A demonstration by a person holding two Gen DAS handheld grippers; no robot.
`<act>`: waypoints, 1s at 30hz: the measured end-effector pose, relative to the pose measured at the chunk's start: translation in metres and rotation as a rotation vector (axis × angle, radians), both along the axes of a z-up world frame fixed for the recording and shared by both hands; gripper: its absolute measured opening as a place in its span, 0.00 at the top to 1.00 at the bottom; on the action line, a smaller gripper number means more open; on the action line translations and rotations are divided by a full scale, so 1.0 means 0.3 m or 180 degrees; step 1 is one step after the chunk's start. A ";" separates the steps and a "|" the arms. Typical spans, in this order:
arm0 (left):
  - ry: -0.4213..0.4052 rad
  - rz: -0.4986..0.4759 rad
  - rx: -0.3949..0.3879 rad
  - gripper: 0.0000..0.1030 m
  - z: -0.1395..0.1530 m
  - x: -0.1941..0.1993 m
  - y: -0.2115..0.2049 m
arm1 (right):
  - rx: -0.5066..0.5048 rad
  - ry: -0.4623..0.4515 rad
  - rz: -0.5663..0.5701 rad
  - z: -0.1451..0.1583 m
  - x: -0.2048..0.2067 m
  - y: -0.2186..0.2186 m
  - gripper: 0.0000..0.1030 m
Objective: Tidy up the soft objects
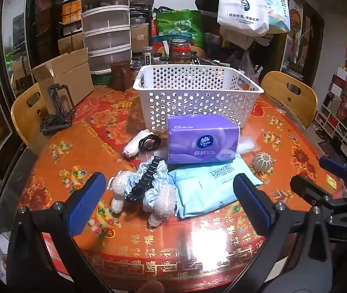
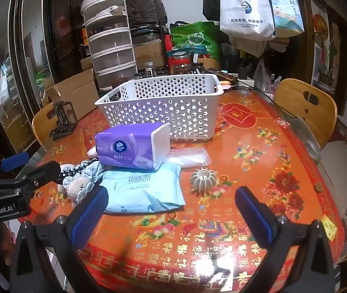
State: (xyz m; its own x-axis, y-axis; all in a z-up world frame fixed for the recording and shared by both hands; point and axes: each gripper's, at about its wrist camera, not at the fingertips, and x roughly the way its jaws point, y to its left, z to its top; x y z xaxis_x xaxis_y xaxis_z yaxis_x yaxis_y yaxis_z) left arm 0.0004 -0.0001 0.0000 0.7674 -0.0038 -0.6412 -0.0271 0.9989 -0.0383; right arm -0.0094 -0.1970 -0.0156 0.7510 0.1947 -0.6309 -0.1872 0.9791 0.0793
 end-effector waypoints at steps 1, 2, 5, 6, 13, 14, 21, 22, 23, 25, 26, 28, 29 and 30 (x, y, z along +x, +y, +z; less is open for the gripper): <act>0.0002 0.0000 0.0010 0.00 -0.001 0.002 0.000 | -0.0025 -0.0004 -0.0007 0.000 0.003 0.002 0.00; 0.0007 0.0004 0.0013 0.00 -0.002 0.006 0.001 | -0.0016 -0.0038 0.0001 0.005 -0.005 0.011 0.00; -0.0057 -0.0018 0.0041 0.00 -0.007 0.001 -0.016 | 0.0113 -0.0035 -0.0002 0.010 -0.006 -0.015 0.00; -0.0058 -0.0017 0.0042 0.00 -0.004 -0.004 -0.015 | 0.0124 -0.0040 -0.0005 0.011 -0.008 -0.016 0.00; -0.0057 -0.0031 0.0046 0.00 -0.012 -0.006 -0.032 | 0.0143 0.0004 -0.0017 0.014 -0.007 -0.021 0.00; -0.0059 -0.0043 0.0035 0.00 -0.005 -0.010 -0.018 | 0.0138 0.0005 -0.0014 0.016 -0.009 -0.018 0.00; -0.0068 -0.0040 0.0029 0.00 -0.003 -0.014 -0.018 | 0.0144 0.0006 -0.0019 0.008 -0.009 -0.018 0.00; -0.0069 -0.0040 0.0031 0.00 -0.003 -0.014 -0.018 | 0.0137 0.0003 -0.0017 0.008 -0.009 -0.018 0.00; -0.0069 -0.0040 0.0026 0.00 -0.002 -0.014 -0.015 | 0.0132 0.0003 -0.0020 0.008 -0.008 -0.018 0.00; -0.0067 -0.0041 0.0022 0.00 -0.002 -0.014 -0.015 | 0.0128 0.0003 -0.0020 0.007 -0.010 -0.016 0.00; -0.0069 -0.0040 0.0022 0.00 -0.002 -0.015 -0.015 | 0.0126 0.0004 -0.0022 0.008 -0.010 -0.016 0.00; -0.0065 -0.0039 0.0025 0.00 -0.002 -0.014 -0.016 | 0.0128 0.0004 -0.0025 0.007 -0.011 -0.017 0.00; -0.0065 -0.0042 0.0022 0.00 -0.002 -0.014 -0.016 | 0.0131 0.0006 -0.0025 0.007 -0.012 -0.017 0.00; -0.0064 -0.0043 0.0019 0.00 -0.002 -0.014 -0.014 | 0.0127 0.0003 -0.0027 0.007 -0.012 -0.017 0.00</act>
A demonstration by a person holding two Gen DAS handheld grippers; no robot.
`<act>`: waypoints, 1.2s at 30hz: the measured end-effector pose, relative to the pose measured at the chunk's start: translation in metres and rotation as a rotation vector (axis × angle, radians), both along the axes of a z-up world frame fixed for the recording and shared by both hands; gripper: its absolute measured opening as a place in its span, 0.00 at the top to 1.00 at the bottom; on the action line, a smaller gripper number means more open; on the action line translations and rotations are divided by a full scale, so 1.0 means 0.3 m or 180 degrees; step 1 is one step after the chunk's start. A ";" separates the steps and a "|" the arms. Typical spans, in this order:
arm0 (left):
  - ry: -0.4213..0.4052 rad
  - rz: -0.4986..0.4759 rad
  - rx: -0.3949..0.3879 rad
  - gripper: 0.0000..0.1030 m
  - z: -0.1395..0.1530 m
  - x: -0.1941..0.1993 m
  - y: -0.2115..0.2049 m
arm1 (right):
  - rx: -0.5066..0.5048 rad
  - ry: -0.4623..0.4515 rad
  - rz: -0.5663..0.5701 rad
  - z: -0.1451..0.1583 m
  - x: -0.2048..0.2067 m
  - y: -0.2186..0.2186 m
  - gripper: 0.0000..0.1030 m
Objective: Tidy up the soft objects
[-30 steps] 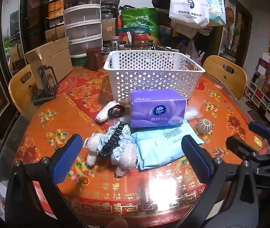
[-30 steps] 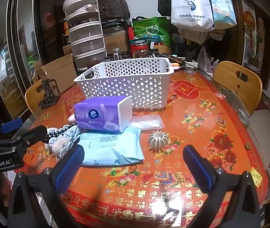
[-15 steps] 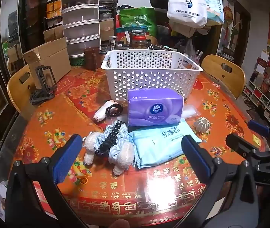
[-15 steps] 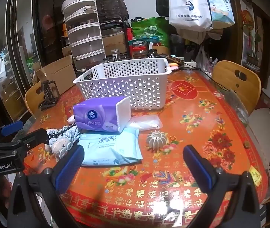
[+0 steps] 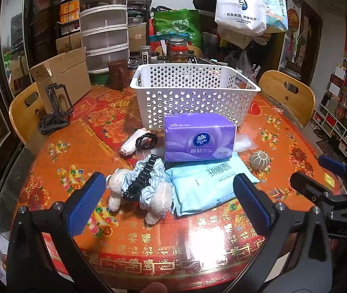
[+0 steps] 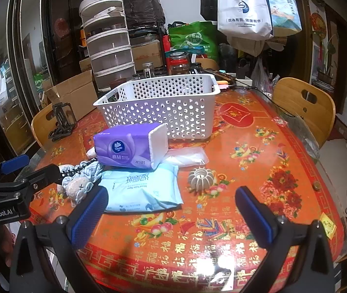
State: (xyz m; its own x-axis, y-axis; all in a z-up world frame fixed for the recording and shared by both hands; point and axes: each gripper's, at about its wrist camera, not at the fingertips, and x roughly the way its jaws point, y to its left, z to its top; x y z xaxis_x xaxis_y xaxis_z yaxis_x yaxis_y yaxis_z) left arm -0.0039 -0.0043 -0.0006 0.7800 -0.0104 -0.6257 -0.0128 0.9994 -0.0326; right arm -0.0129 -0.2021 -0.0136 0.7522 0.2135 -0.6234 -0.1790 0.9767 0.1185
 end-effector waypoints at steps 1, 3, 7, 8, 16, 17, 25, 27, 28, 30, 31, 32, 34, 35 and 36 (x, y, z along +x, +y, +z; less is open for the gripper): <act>0.0001 0.0000 -0.0002 0.00 0.001 -0.001 0.001 | 0.0002 -0.0002 -0.0003 0.000 -0.001 0.001 0.00; 0.0001 -0.0001 0.0002 0.00 0.000 0.000 0.000 | 0.0012 0.0000 -0.0003 -0.003 0.000 -0.003 0.00; 0.0003 -0.0002 -0.0002 0.00 0.000 0.000 -0.001 | 0.0006 0.0001 0.0000 -0.003 0.001 -0.005 0.00; 0.0005 -0.0002 -0.0001 0.00 0.000 0.000 -0.001 | 0.0008 0.0002 -0.0001 -0.003 0.001 -0.006 0.00; 0.0010 -0.0001 0.0006 0.00 -0.004 0.000 -0.004 | 0.0008 0.0002 -0.0001 -0.002 0.001 -0.006 0.00; 0.0010 0.0000 0.0007 0.00 -0.004 0.000 -0.004 | 0.0006 0.0001 -0.0002 -0.002 0.001 -0.006 0.00; 0.0013 -0.0002 0.0004 0.00 -0.003 0.000 -0.003 | 0.0009 0.0011 -0.0005 -0.007 0.001 -0.011 0.00; 0.0013 -0.0003 0.0003 0.00 -0.003 0.000 -0.003 | 0.0008 0.0009 -0.0004 -0.007 0.001 -0.011 0.00; 0.0013 -0.0003 0.0001 0.00 -0.003 0.000 -0.003 | 0.0008 0.0011 -0.0006 -0.006 0.001 -0.011 0.00; 0.0014 -0.0008 -0.0003 0.00 -0.003 0.000 -0.003 | 0.0010 0.0012 -0.0004 -0.006 0.001 -0.011 0.00; 0.0010 -0.0015 -0.0011 0.00 -0.005 0.000 -0.003 | 0.0010 0.0011 -0.0007 -0.006 0.001 -0.011 0.00; 0.0003 -0.0016 -0.0011 0.00 -0.008 0.000 -0.004 | 0.0012 0.0012 -0.0006 -0.007 0.001 -0.011 0.00; -0.0007 -0.0018 -0.0013 0.00 -0.008 -0.003 -0.005 | 0.0008 0.0013 -0.0005 -0.006 0.002 -0.010 0.00; -0.0008 -0.0020 -0.0018 0.00 -0.006 -0.004 -0.004 | 0.0007 0.0013 -0.0005 -0.008 0.001 -0.011 0.00; -0.0007 -0.0017 -0.0011 0.00 -0.005 -0.004 -0.005 | 0.0012 0.0014 -0.0004 -0.007 0.002 -0.011 0.00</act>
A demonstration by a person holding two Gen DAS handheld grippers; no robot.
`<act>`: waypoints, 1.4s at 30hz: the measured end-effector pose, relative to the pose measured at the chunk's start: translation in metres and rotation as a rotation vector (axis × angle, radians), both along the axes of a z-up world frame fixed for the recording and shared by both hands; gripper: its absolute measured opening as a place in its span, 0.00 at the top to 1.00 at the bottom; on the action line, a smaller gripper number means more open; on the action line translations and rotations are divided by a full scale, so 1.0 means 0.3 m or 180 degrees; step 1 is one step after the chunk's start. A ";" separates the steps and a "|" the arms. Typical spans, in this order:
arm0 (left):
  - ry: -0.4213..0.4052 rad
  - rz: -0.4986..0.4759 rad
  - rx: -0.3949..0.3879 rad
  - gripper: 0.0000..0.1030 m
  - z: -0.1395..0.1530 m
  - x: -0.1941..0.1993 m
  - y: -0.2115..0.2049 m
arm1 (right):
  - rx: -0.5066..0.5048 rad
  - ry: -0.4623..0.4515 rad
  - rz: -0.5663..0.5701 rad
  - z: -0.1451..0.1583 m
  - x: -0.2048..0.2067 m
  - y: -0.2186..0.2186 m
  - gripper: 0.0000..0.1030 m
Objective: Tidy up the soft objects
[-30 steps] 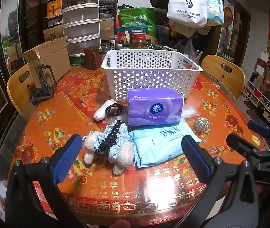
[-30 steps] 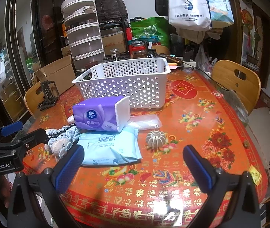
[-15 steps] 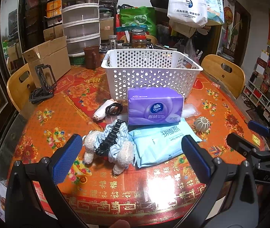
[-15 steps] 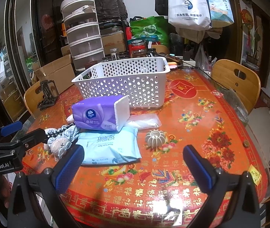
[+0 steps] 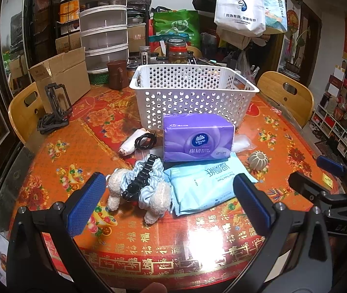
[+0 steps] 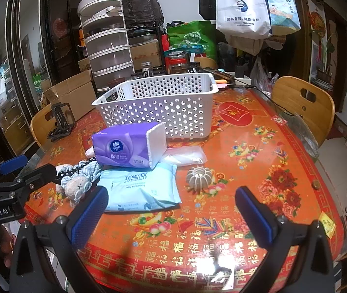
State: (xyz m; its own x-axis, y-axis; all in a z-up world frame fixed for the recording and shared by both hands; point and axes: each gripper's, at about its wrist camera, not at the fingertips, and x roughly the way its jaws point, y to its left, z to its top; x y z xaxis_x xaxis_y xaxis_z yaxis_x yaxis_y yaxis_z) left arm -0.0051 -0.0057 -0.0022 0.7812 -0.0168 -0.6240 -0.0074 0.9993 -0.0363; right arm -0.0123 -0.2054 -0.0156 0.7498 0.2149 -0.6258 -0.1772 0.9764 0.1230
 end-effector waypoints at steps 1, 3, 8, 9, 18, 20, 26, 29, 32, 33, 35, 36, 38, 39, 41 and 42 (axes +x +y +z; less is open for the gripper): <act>0.0001 0.0004 0.0004 0.00 -0.001 0.000 -0.001 | 0.0000 0.0000 0.0000 0.000 0.000 0.000 0.00; 0.0010 0.0006 -0.0003 0.00 0.000 -0.001 0.001 | -0.0004 0.0000 -0.0003 -0.001 0.000 0.000 0.00; 0.0010 0.0003 -0.0007 0.00 0.002 -0.002 0.002 | -0.0002 0.0003 -0.0001 -0.002 -0.001 0.001 0.00; 0.0008 0.0004 -0.0003 0.00 0.002 -0.001 0.002 | -0.0005 -0.0001 -0.0002 -0.001 0.000 0.000 0.00; 0.0010 0.0077 0.0077 0.00 -0.010 0.010 0.007 | 0.0000 0.0003 -0.0007 -0.008 0.003 -0.008 0.00; 0.0024 0.0075 0.0096 0.00 -0.017 0.018 0.006 | -0.0012 0.0004 -0.0023 -0.011 0.004 -0.010 0.00; -0.0031 0.0130 -0.0103 0.00 -0.031 0.041 0.070 | -0.0057 0.0026 -0.0113 -0.041 0.036 -0.042 0.00; -0.0192 0.0100 -0.0201 0.00 -0.018 0.047 0.119 | -0.0064 0.0094 -0.0172 -0.064 0.068 -0.070 0.00; -0.0222 0.0031 -0.0313 0.00 -0.029 0.080 0.176 | -0.0084 0.0172 -0.0221 -0.093 0.100 -0.092 0.00; -0.0155 0.0075 -0.0269 0.00 -0.040 0.094 0.192 | -0.0080 0.0191 -0.0233 -0.102 0.108 -0.097 0.00; -0.0027 0.0142 -0.0190 0.00 -0.067 0.122 0.228 | -0.0070 0.0225 -0.0236 -0.119 0.123 -0.105 0.00; 0.0007 0.0167 -0.0183 0.00 -0.078 0.130 0.248 | -0.0062 0.0238 -0.0238 -0.127 0.131 -0.107 0.00; 0.0055 0.0194 -0.0297 0.00 -0.099 0.141 0.294 | -0.0043 0.0273 -0.0202 -0.142 0.146 -0.108 0.00; 0.0075 0.0186 -0.0360 0.00 -0.107 0.147 0.314 | -0.0044 0.0280 -0.0181 -0.149 0.151 -0.108 0.00; 0.0122 0.0190 -0.0356 0.00 -0.122 0.167 0.340 | -0.0069 0.0295 -0.0147 -0.158 0.164 -0.101 0.00; 0.0130 0.0195 -0.0298 0.00 -0.126 0.182 0.346 | -0.0085 0.0308 -0.0130 -0.161 0.176 -0.095 0.00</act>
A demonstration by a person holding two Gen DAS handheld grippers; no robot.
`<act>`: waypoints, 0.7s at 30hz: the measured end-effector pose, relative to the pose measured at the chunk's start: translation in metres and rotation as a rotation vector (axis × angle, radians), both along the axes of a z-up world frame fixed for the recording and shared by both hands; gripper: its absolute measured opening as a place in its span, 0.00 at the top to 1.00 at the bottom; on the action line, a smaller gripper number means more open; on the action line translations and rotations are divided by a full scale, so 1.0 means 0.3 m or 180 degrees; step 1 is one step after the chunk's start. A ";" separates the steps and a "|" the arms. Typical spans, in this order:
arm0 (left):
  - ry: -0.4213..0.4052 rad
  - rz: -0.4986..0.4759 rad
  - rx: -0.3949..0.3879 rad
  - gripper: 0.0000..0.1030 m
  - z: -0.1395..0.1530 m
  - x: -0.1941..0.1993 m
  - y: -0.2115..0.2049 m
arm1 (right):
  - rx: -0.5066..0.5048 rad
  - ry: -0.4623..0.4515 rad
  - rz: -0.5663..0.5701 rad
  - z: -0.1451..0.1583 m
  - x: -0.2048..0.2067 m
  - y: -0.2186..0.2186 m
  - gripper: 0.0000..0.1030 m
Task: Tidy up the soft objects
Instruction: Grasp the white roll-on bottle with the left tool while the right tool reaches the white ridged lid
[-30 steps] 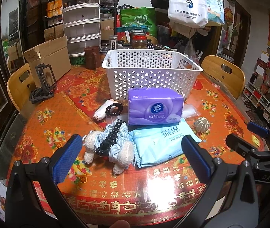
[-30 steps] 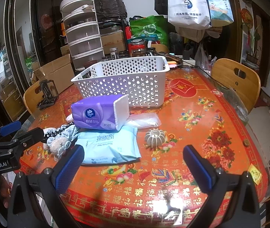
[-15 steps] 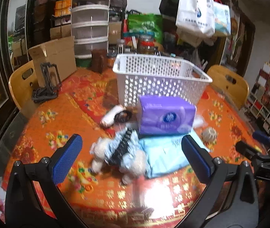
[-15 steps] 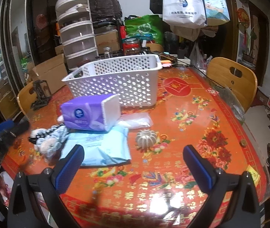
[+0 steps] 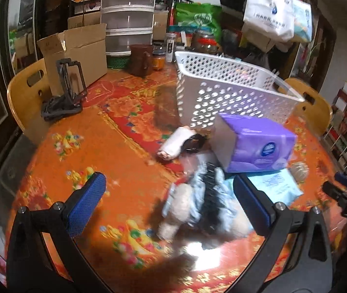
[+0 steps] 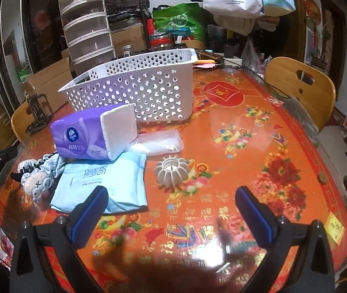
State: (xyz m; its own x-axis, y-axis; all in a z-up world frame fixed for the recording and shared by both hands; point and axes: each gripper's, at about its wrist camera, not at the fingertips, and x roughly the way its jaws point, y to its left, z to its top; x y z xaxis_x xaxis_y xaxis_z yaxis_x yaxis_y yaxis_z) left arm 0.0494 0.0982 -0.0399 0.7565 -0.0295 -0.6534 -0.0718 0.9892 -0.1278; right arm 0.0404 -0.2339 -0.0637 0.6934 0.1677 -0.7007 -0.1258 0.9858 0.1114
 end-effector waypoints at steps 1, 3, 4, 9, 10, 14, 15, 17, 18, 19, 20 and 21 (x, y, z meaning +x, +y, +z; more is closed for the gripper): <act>0.0034 0.0011 0.0065 0.00 -0.006 0.018 0.006 | -0.0015 0.0018 0.0012 -0.006 0.013 0.003 0.00; 0.0099 -0.0017 0.0075 0.00 -0.020 0.058 0.016 | -0.0020 0.0067 0.0015 -0.019 0.043 0.002 0.00; 0.0136 -0.0057 0.0027 0.00 -0.029 0.082 0.025 | -0.0007 0.0091 0.0014 -0.022 0.057 0.002 0.01; 0.0334 -0.0184 -0.0186 0.03 -0.081 0.216 0.068 | 0.0054 0.0188 0.0050 -0.053 0.104 -0.007 0.09; 0.0356 -0.0195 -0.0200 0.06 -0.089 0.242 0.076 | 0.0044 0.0204 0.0060 -0.058 0.112 -0.007 0.10; 0.0343 -0.0248 -0.0053 0.23 -0.091 0.308 0.053 | 0.0055 0.0234 0.0101 -0.069 0.131 -0.009 0.13; 0.0332 -0.0287 -0.0025 0.28 -0.091 0.327 0.043 | 0.0054 0.0231 0.0111 -0.069 0.134 -0.009 0.13; 0.0333 -0.0381 -0.0005 0.39 -0.090 0.356 0.019 | 0.0039 0.0233 0.0123 -0.071 0.138 -0.008 0.14; 0.0343 -0.0424 0.0009 0.40 -0.091 0.370 0.008 | 0.0038 0.0241 0.0132 -0.071 0.142 -0.006 0.14; 0.0361 -0.0473 0.0031 0.41 -0.095 0.386 -0.006 | 0.0042 0.0246 0.0141 -0.072 0.142 -0.006 0.14; 0.0380 -0.0532 0.0042 0.44 -0.102 0.401 -0.021 | 0.0042 0.0247 0.0146 -0.072 0.144 -0.006 0.14; 0.0393 -0.0570 0.0042 0.45 -0.108 0.406 -0.031 | 0.0044 0.0248 0.0150 -0.071 0.144 -0.005 0.14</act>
State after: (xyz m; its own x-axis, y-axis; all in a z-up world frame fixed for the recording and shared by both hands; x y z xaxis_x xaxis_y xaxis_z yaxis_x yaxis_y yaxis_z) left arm 0.1711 0.0889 -0.0722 0.6542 -0.1471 -0.7419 0.0908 0.9891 -0.1160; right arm 0.0835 -0.2353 -0.0852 0.6281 0.2087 -0.7496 -0.1624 0.9773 0.1361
